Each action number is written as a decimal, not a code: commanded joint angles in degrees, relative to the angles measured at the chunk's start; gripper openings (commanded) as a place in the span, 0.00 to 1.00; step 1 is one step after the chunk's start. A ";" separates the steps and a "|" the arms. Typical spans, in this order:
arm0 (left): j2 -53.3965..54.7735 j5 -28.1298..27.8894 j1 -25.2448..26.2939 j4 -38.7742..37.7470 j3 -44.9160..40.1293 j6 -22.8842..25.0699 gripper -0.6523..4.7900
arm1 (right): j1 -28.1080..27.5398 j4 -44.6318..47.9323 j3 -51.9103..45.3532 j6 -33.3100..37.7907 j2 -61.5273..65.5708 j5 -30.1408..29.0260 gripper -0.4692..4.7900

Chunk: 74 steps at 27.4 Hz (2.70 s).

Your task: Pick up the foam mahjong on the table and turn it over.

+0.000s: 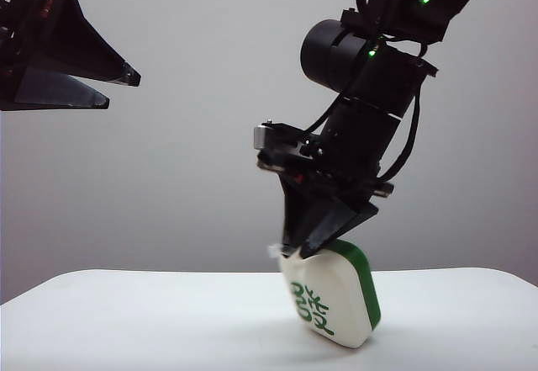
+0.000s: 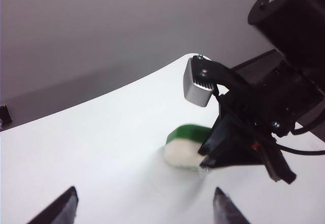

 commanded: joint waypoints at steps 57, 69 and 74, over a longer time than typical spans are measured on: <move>-34.88 -29.05 0.33 -12.59 -4.48 2.64 0.11 | -21.16 1.53 -35.52 10.69 -80.02 8.17 0.08; -47.30 -33.29 0.37 -13.70 -11.39 1.07 0.11 | -21.16 14.21 -48.94 15.61 -89.83 11.56 0.08; -47.34 -33.22 0.39 -13.60 -13.92 -0.17 0.11 | -21.29 17.25 -52.92 14.86 -91.43 14.27 0.08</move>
